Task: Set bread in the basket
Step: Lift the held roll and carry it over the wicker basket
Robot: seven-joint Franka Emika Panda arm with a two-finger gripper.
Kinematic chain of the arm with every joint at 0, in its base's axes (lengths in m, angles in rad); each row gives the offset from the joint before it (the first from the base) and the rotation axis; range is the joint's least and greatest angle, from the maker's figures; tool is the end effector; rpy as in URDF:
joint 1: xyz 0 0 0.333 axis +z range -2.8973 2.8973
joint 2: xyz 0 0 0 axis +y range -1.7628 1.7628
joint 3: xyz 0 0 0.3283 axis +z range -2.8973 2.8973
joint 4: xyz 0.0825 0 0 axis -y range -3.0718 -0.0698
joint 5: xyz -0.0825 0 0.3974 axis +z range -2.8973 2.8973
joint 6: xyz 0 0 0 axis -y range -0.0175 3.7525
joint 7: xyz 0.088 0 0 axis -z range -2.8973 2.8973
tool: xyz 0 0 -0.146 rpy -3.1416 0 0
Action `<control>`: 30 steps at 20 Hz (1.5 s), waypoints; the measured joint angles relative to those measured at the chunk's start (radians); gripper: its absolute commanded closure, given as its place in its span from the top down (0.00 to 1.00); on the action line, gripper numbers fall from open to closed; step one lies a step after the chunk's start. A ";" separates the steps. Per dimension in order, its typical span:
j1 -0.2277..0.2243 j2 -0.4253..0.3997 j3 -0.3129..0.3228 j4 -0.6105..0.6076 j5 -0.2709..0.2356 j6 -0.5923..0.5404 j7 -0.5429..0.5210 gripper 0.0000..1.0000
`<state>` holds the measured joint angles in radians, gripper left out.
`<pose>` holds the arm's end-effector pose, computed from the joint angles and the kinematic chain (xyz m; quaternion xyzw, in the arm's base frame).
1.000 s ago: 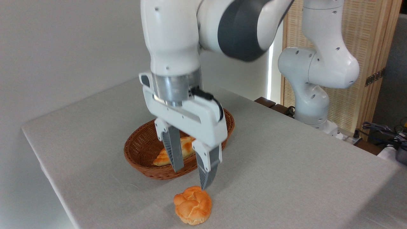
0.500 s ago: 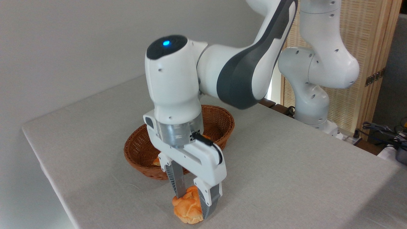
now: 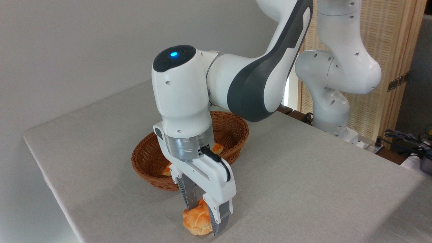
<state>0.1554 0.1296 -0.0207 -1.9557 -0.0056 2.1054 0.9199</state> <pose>0.5963 0.0806 0.3800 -0.9244 0.3812 -0.0106 0.0018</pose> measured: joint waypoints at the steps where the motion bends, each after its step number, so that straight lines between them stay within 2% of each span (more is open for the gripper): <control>1: 0.000 0.003 0.000 0.000 0.000 0.000 0.004 0.05; 16: 0.001 0.004 0.007 0.010 0.000 -0.001 0.013 0.02; 19: 0.004 0.001 0.029 0.083 -0.002 -0.081 0.013 0.02; 20: 0.007 -0.003 0.032 0.120 -0.015 -0.135 0.013 0.02; 22: 0.018 -0.027 0.036 0.189 -0.076 -0.248 0.013 0.03; 26: 0.042 -0.104 0.037 0.220 -0.192 -0.406 0.015 0.05; 28: 0.045 -0.137 0.004 0.219 -0.219 -0.485 0.020 0.07; 30: 0.045 -0.162 -0.071 0.215 -0.228 -0.535 0.019 0.09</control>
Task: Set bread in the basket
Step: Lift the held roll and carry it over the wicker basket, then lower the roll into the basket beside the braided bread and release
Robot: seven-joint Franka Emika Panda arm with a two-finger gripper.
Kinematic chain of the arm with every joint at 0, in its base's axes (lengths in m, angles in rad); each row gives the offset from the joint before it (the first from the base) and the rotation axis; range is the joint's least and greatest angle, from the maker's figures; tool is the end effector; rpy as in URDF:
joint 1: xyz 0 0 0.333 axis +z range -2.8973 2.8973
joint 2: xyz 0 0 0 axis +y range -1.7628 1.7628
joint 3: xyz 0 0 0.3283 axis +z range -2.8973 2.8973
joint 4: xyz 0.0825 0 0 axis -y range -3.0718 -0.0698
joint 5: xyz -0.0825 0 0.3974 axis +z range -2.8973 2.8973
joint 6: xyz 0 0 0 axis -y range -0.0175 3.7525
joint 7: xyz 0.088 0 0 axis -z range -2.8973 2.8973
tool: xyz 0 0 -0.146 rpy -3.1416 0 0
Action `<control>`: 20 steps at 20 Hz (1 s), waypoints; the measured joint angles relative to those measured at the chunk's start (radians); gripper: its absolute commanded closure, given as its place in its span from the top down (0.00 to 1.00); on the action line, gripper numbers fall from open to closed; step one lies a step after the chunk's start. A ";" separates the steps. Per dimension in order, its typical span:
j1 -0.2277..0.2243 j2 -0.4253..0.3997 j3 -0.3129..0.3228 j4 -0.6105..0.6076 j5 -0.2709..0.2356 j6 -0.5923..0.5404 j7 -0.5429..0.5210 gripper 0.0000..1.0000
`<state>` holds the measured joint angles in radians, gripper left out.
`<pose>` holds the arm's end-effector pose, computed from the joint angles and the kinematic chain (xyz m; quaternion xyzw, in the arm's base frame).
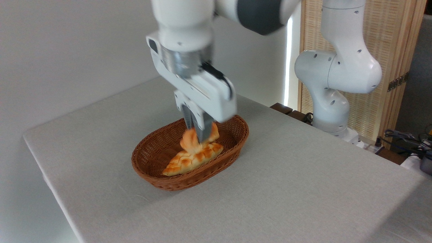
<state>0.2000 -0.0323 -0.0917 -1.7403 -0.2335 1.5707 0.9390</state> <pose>0.5451 0.0247 0.5382 0.9100 -0.3925 -0.0017 0.1335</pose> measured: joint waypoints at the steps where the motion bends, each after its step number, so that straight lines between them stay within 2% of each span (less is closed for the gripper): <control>1: -0.001 -0.012 -0.042 -0.004 -0.001 -0.013 -0.001 0.11; 7: -0.008 -0.060 -0.239 -0.062 0.000 -0.027 -0.005 0.15; 10: -0.014 -0.061 -0.269 -0.110 0.009 -0.027 0.003 0.19; 11: -0.022 -0.061 -0.271 -0.129 0.021 -0.027 0.018 0.25; 12: -0.029 -0.061 -0.274 -0.150 0.038 -0.027 0.038 0.38; 13: -0.034 -0.060 -0.278 -0.174 0.052 -0.027 0.059 0.53; 14: -0.037 -0.060 -0.282 -0.198 0.059 -0.027 0.081 0.77; 15: -0.039 -0.060 -0.288 -0.221 0.062 -0.026 0.098 0.83; 20: -0.042 -0.059 -0.346 -0.314 0.062 0.065 0.115 0.92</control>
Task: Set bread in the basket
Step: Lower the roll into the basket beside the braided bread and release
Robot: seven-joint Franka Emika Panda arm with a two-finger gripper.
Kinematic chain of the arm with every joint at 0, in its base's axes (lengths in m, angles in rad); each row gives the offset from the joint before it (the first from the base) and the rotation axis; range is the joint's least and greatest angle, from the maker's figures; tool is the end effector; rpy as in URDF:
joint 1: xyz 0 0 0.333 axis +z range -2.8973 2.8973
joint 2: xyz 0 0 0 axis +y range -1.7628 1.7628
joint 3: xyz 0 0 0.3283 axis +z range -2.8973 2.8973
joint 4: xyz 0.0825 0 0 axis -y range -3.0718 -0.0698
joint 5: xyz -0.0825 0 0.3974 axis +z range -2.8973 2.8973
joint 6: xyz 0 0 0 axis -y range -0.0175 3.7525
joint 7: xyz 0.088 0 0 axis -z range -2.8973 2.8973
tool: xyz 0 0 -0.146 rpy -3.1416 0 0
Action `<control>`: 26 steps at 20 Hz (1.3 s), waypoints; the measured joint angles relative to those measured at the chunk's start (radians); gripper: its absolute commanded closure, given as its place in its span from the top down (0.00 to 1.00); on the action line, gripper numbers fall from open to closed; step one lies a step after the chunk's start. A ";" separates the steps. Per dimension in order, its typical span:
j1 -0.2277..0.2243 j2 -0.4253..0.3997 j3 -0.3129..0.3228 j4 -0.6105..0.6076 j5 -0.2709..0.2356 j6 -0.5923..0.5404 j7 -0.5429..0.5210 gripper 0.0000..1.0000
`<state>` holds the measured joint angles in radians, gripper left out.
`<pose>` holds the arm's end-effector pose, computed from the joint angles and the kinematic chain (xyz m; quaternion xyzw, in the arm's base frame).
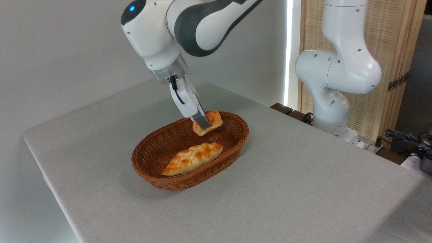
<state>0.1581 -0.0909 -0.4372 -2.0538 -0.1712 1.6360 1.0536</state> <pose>0.4630 -0.1603 0.4220 0.7880 -0.5894 -0.1292 0.1223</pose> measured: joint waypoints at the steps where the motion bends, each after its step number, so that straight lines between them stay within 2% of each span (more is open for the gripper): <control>1: -0.001 0.000 -0.003 -0.006 0.000 0.009 0.000 1.00; 15: -0.010 -0.004 -0.004 -0.013 0.000 0.035 0.000 1.00; 20: -0.010 -0.014 0.001 0.023 0.000 0.039 -0.001 1.00; 23: -0.008 -0.024 0.025 0.082 0.000 0.039 -0.058 1.00; 26: 0.000 -0.034 0.074 0.161 0.000 0.039 -0.146 1.00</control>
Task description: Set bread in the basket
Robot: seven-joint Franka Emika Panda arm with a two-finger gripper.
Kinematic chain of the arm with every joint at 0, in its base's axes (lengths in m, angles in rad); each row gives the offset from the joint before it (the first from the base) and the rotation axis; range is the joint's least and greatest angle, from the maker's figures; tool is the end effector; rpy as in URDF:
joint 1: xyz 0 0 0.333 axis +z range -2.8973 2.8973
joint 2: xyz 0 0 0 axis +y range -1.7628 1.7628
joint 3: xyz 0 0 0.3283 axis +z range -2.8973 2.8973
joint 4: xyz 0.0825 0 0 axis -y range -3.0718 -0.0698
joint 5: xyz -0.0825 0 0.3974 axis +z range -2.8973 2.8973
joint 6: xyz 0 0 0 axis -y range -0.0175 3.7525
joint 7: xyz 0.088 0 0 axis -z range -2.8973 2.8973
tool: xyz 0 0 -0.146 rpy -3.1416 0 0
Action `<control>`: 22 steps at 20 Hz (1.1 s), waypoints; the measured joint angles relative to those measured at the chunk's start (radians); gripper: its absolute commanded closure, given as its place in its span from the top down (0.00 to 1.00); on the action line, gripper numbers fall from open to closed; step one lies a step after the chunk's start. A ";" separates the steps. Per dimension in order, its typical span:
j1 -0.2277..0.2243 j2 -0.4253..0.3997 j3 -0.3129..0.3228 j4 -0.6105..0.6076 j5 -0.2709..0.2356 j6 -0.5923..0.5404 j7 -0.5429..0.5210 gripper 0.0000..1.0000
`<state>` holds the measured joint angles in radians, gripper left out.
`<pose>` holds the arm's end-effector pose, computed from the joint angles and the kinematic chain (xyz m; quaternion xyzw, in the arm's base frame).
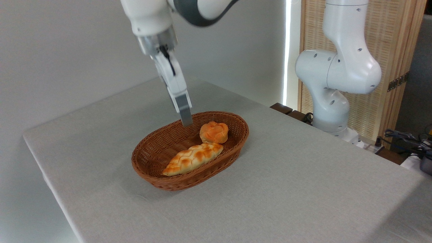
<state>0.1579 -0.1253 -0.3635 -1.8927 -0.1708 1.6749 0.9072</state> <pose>0.5057 -0.1360 0.5153 0.8546 -0.5132 -0.0253 0.0755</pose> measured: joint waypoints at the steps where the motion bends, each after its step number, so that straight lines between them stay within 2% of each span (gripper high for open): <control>1: 0.012 -0.003 0.026 0.047 0.000 0.000 -0.029 1.00; 3: 0.021 -0.005 0.062 0.094 0.002 0.001 -0.045 1.00; 6: 0.029 -0.004 0.165 0.181 0.002 -0.015 -0.047 1.00; 7: 0.030 -0.002 0.176 0.194 0.002 -0.018 -0.047 1.00; 17: 0.021 0.089 0.186 0.314 0.016 -0.079 -0.089 1.00; 22: -0.046 0.103 0.195 0.318 0.092 -0.083 -0.137 1.00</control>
<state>0.1117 -0.0218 -0.1686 -1.5748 -0.0786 1.5921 0.7703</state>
